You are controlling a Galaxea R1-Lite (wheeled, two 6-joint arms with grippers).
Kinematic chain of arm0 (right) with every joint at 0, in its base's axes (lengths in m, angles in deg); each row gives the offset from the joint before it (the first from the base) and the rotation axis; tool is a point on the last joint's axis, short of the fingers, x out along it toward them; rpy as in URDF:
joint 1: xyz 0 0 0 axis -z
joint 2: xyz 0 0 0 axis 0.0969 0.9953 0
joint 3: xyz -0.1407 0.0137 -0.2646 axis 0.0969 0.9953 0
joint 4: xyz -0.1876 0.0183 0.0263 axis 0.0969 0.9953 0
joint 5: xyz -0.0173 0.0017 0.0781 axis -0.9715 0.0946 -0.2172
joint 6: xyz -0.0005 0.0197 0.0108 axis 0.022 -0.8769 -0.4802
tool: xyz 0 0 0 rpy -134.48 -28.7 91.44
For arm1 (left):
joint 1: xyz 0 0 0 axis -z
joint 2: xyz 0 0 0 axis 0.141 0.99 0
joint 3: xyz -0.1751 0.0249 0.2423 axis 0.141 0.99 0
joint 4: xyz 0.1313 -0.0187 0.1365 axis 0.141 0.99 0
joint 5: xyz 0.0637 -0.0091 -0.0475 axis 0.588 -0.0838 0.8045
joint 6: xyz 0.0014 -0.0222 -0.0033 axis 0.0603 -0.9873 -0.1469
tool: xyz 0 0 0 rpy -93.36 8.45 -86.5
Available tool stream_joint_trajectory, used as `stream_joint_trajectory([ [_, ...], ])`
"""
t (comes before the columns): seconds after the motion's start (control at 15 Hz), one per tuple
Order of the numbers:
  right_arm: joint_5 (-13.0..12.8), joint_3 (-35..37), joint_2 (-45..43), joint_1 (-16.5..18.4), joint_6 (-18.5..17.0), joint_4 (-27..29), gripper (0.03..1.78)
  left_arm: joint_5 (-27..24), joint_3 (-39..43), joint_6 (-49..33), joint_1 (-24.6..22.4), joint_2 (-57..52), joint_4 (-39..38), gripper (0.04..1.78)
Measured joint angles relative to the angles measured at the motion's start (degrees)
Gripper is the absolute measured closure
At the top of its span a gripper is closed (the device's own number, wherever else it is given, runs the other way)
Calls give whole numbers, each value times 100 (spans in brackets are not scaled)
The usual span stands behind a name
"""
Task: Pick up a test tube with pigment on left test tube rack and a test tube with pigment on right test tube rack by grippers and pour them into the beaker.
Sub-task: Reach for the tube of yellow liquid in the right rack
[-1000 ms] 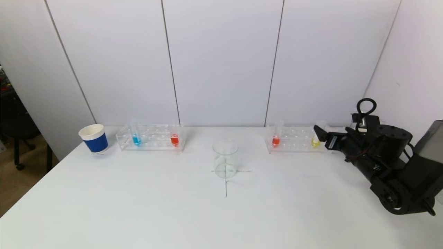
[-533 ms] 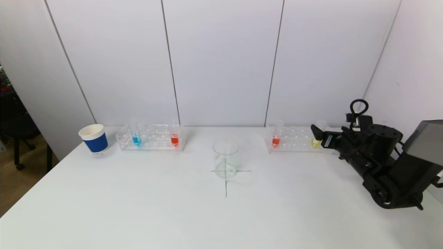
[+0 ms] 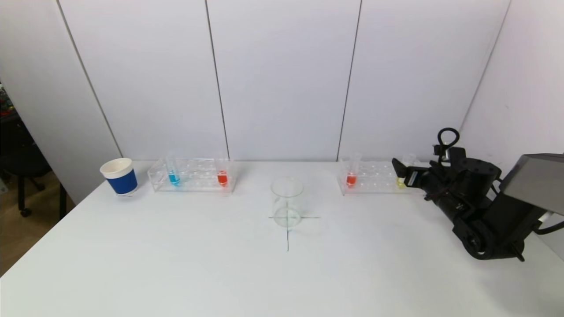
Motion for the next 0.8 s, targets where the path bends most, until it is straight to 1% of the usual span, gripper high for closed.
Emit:
stream_joint_trajectory([
  [0.8, 0, -413, 313, 35, 39, 84, 4, 0, 0, -1, 0, 0, 0, 6],
])
